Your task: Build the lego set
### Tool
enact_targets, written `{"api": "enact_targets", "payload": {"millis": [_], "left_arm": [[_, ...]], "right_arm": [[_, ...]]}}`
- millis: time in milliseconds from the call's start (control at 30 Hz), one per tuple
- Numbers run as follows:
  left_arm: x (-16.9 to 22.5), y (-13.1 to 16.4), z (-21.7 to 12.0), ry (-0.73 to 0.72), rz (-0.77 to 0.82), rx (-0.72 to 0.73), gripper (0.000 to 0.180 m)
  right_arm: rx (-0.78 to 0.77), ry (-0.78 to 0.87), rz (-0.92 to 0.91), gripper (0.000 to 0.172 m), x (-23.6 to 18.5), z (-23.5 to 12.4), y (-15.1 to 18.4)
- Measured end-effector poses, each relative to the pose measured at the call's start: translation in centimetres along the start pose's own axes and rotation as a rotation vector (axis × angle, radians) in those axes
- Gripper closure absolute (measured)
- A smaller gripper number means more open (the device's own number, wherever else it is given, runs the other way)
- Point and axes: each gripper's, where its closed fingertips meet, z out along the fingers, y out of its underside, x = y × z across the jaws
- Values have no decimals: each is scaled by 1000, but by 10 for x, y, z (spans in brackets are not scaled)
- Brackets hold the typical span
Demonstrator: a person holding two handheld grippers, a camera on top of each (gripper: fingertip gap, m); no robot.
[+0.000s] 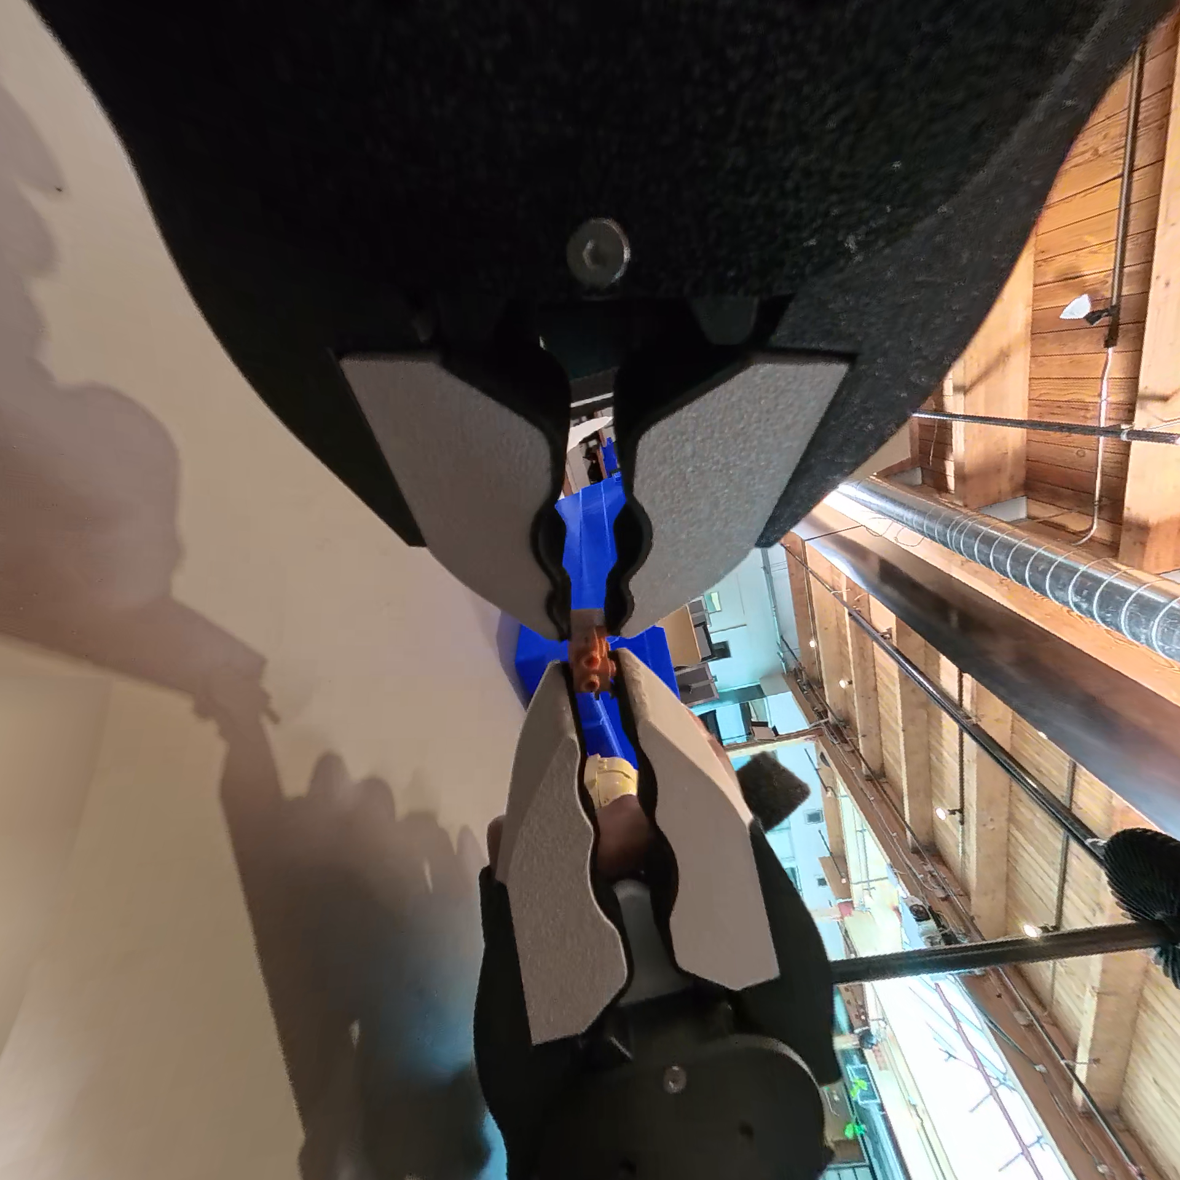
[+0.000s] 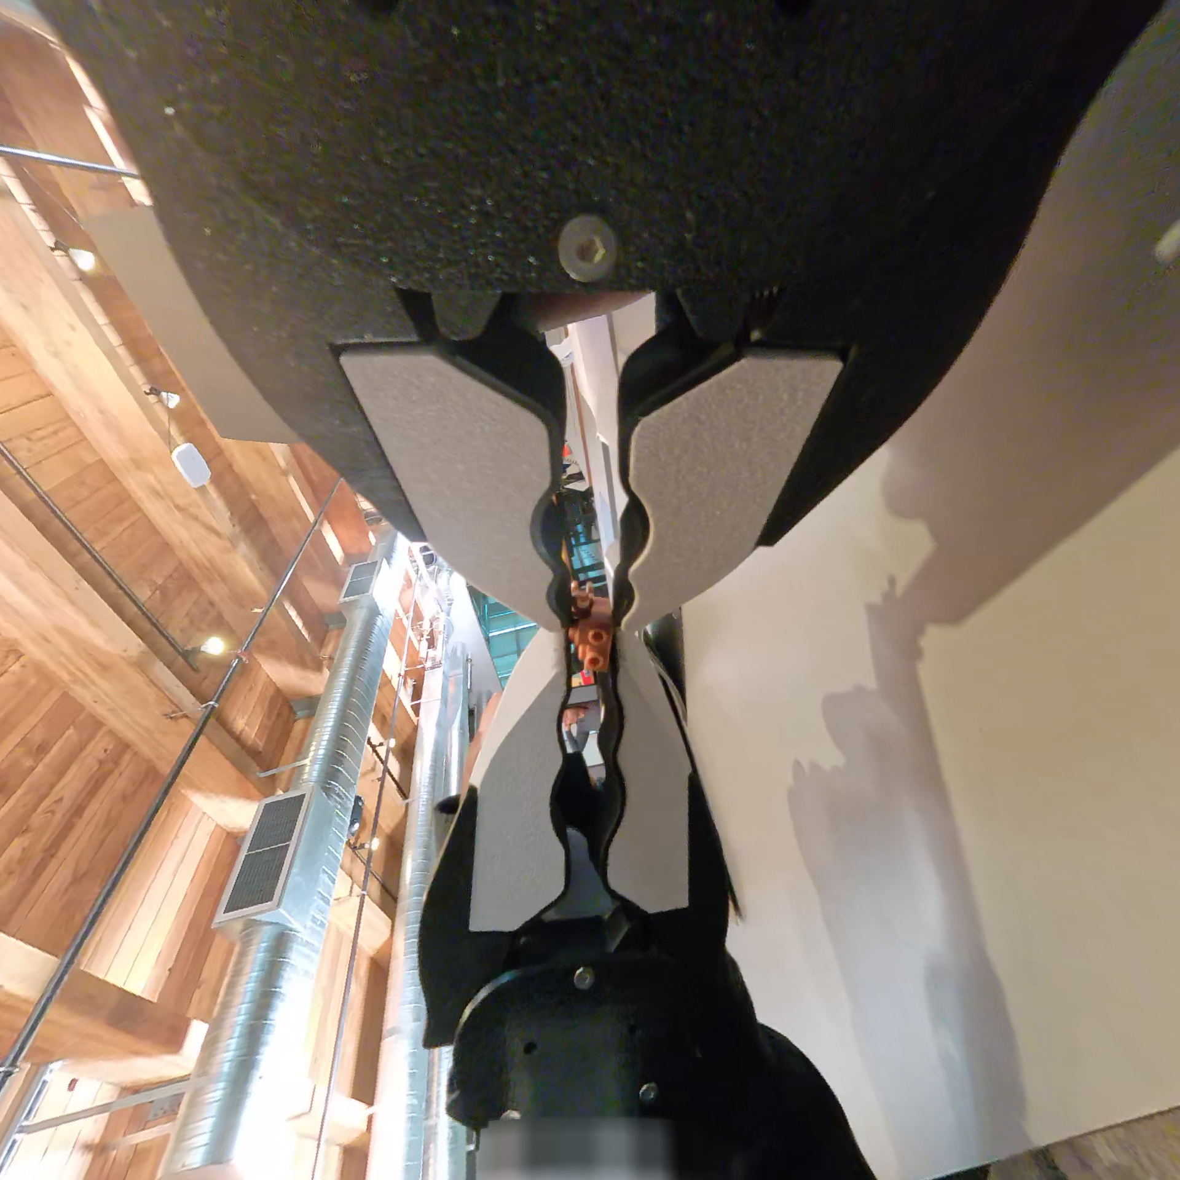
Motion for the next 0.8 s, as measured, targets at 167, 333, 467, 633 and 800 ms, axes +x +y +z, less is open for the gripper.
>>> {"api": "enact_targets", "payload": {"millis": [167,333,467,633,800], "left_arm": [[-3,3,2,-17,-58,6,169],[-9,7,0,-57,-210,57,157],[-10,10,-4,-58,-268,79,153],[-5,4,-2,-54,-207,89,167],[-2,3,-1,-28,-172,86,171]], "right_arm": [[-17,15,1,161,4,1,3],[-24,30,-13,161,6,0,3],[-13,26,5,160,5,1,1],[-7,28,13,160,5,1,-1],[-2,15,18,161,3,0,-1]]}}
